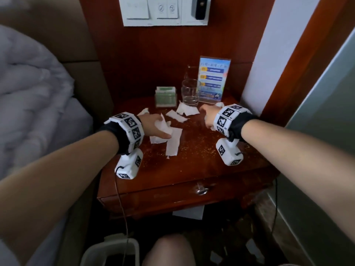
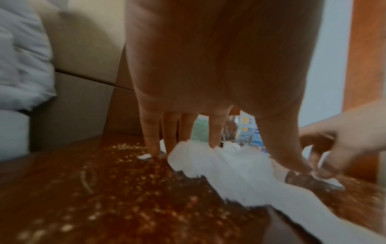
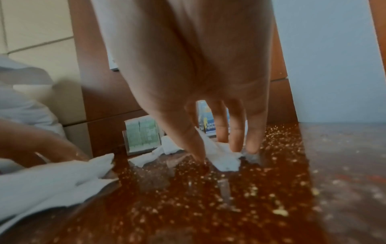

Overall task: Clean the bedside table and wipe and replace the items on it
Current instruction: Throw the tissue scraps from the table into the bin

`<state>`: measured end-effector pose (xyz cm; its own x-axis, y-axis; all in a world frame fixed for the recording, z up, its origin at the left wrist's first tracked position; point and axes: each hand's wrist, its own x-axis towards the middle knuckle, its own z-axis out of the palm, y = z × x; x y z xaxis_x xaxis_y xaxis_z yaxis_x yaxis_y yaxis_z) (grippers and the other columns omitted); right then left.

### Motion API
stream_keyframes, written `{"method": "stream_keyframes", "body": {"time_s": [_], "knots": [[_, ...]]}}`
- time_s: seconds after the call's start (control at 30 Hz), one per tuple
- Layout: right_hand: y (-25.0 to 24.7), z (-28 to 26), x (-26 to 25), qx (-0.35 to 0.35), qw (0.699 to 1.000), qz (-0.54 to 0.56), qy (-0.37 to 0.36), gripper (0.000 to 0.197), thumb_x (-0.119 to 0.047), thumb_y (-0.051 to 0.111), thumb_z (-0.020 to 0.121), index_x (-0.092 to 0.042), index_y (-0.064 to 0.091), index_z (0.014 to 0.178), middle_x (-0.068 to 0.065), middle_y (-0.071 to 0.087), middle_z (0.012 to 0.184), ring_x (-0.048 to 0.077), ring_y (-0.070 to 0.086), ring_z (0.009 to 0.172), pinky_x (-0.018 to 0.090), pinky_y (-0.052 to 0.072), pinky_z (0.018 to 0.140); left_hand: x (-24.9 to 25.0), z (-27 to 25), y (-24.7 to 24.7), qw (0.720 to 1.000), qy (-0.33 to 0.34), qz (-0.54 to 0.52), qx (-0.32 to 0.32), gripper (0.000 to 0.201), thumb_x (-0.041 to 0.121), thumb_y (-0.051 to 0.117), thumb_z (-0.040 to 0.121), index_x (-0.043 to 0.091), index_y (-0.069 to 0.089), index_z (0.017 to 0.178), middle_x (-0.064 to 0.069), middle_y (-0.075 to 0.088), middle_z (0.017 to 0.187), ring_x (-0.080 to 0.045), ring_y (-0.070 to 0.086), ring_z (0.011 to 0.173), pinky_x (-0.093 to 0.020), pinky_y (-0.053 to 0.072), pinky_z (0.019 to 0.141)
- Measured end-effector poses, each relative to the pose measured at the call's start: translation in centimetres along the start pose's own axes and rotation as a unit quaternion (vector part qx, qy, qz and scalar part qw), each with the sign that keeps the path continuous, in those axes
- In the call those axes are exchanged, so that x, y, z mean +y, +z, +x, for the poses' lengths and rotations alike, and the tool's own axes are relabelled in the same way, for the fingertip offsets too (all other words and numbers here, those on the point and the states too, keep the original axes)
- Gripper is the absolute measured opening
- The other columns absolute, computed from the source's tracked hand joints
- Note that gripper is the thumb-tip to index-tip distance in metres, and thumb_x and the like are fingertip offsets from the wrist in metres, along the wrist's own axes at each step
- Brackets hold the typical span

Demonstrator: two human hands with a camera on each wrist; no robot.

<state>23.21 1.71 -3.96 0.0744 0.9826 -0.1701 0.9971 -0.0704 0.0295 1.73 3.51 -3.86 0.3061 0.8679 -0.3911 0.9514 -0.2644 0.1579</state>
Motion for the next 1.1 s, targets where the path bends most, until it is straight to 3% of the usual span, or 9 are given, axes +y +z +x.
{"method": "stream_keyframes", "body": {"time_s": [0.13,0.27,0.5,0.63,0.73,0.8,0.93,1.03,1.1], "knots": [[-0.7,0.3,-1.0,-0.038,0.999,0.032,-0.002,0.047,-0.012,0.056,0.090,-0.008,0.041,0.135,0.013,0.052,0.128,0.030,0.051,0.116,0.035,0.042,0.096,1.4,0.4,1.1,0.999,0.010,0.044,-0.008,0.101,0.069,0.065,0.066,0.027,0.021,0.146,-0.012,0.024,0.148,-0.034,0.034,0.132,-0.048,0.036,0.107],[-0.2,0.2,-1.2,-0.043,0.997,0.058,-0.001,0.036,-0.008,0.048,0.094,-0.001,0.048,0.129,0.015,0.053,0.132,0.028,0.052,0.121,0.031,0.041,0.096,2.6,0.6,1.6,0.997,0.028,0.065,0.024,0.087,0.050,0.072,0.073,0.022,0.028,0.143,-0.013,0.033,0.141,-0.034,0.042,0.125,-0.043,0.042,0.101],[0.5,-1.0,0.5,-0.007,0.990,0.143,0.016,0.034,-0.012,0.057,0.087,-0.004,0.060,0.119,0.018,0.060,0.123,0.033,0.056,0.115,0.036,0.045,0.091,3.1,0.6,1.5,0.992,0.061,0.075,0.086,0.045,0.005,0.057,0.083,0.016,0.052,0.126,-0.010,0.058,0.124,-0.026,0.056,0.110,-0.030,0.044,0.074],[-0.1,-2.6,2.3,0.009,0.985,0.171,0.027,0.032,-0.012,0.059,0.084,-0.006,0.063,0.116,0.016,0.063,0.119,0.032,0.059,0.112,0.033,0.047,0.087,4.4,0.0,0.6,0.988,0.076,0.054,0.121,0.034,0.008,0.051,0.087,0.014,0.056,0.120,-0.009,0.060,0.120,-0.027,0.057,0.107,-0.032,0.046,0.076],[-0.6,-4.6,4.4,0.018,0.981,0.190,0.048,0.032,-0.010,0.059,0.085,-0.005,0.063,0.116,0.016,0.063,0.119,0.030,0.061,0.106,0.027,0.046,0.073,6.9,-0.4,-0.4,0.983,0.110,0.041,0.141,0.032,0.009,0.049,0.089,0.012,0.057,0.120,-0.012,0.061,0.118,-0.028,0.057,0.107,-0.030,0.044,0.075],[-0.8,-6.4,6.4,0.019,0.976,0.207,0.066,0.032,-0.009,0.060,0.085,-0.005,0.063,0.116,0.016,0.064,0.117,0.024,0.059,0.089,0.019,0.040,0.059,9.4,-0.8,-0.6,0.981,0.134,0.035,0.138,0.032,0.010,0.047,0.090,0.013,0.057,0.120,-0.012,0.062,0.117,-0.028,0.059,0.104,-0.031,0.044,0.072],[0.0,-11.1,10.8,0.010,0.966,0.226,0.125,0.016,-0.006,0.062,0.084,-0.005,0.070,0.098,0.008,0.065,0.081,0.013,0.054,0.058,0.014,0.042,0.043,15.5,-1.7,0.7,0.971,0.198,0.019,0.133,0.030,0.015,0.052,0.088,0.013,0.059,0.117,-0.010,0.063,0.115,-0.028,0.058,0.105,-0.030,0.047,0.076],[1.7,-15.8,15.0,0.029,0.956,0.229,0.181,0.011,-0.005,0.061,0.084,-0.013,0.066,0.079,0.004,0.061,0.072,0.013,0.053,0.055,0.013,0.039,0.037,21.3,-3.2,2.8,0.956,0.262,-0.021,0.128,0.034,0.010,0.059,0.083,0.011,0.061,0.117,-0.013,0.063,0.115,-0.029,0.056,0.110,-0.029,0.042,0.080],[3.0,-18.7,17.3,0.034,0.942,0.252,0.221,0.008,-0.006,0.059,0.086,-0.012,0.065,0.085,0.001,0.058,0.072,0.008,0.050,0.054,0.008,0.037,0.034,24.5,-4.4,4.2,0.946,0.293,-0.059,0.123,0.033,0.008,0.060,0.082,0.014,0.062,0.115,-0.012,0.064,0.114,-0.028,0.058,0.108,-0.028,0.043,0.079]]}}
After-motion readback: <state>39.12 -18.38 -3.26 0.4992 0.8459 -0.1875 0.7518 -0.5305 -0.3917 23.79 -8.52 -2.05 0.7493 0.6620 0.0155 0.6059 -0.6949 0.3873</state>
